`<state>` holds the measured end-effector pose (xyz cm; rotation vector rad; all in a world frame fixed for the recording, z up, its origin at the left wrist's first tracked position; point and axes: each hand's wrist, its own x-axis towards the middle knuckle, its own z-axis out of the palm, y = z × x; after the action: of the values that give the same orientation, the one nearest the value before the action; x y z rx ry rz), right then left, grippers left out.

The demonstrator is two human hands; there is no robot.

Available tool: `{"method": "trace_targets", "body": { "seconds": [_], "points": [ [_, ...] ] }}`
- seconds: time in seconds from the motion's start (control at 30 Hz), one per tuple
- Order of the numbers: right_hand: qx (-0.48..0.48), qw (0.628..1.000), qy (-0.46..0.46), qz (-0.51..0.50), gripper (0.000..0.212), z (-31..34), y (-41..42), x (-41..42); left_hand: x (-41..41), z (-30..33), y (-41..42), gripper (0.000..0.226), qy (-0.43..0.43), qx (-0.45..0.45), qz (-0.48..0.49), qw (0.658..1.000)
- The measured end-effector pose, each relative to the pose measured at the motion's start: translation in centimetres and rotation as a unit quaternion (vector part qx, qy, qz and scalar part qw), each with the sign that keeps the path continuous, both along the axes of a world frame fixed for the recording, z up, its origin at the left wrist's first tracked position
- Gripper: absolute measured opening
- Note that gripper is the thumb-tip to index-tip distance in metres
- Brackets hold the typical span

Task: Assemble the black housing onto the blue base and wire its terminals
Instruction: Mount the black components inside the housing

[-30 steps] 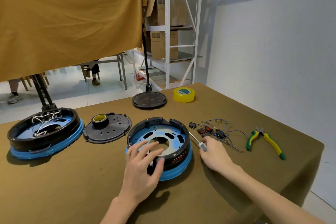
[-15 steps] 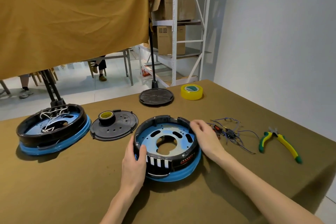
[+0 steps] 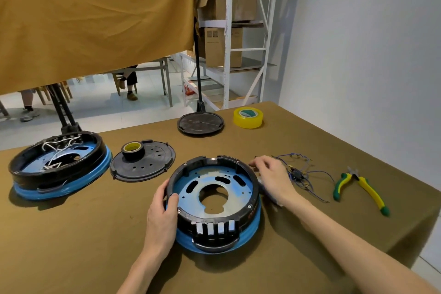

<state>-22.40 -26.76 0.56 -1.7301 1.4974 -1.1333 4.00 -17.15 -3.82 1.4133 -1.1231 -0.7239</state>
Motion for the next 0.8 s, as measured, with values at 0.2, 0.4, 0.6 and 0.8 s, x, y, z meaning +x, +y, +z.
{"method": "trace_targets", "body": {
  "seconds": [0.2, 0.4, 0.6, 0.8],
  "points": [
    [0.040, 0.911, 0.400, -0.090, 0.030, -1.0, -1.8, -3.7, -0.2, 0.0, -0.3, 0.055, 0.004, -0.008, 0.003, 1.000],
    [0.071, 0.925, 0.372, -0.029, 0.033, -0.2, -1.8, -4.5, 0.3, -0.5, -0.4, 0.038, -0.012, -0.012, 0.000, 1.000],
    [-0.003, 0.979, 0.191, -0.066, 0.034, 0.6, -0.5, -5.2, 0.3, -0.4, -0.4, 0.041, -0.010, -0.012, 0.001, 1.000],
    [-0.013, 0.996, -0.085, -0.015, 0.012, 3.0, 1.7, -3.4, 0.4, -0.4, -0.4, 0.042, -0.012, -0.010, 0.001, 1.000]
  ]
}}
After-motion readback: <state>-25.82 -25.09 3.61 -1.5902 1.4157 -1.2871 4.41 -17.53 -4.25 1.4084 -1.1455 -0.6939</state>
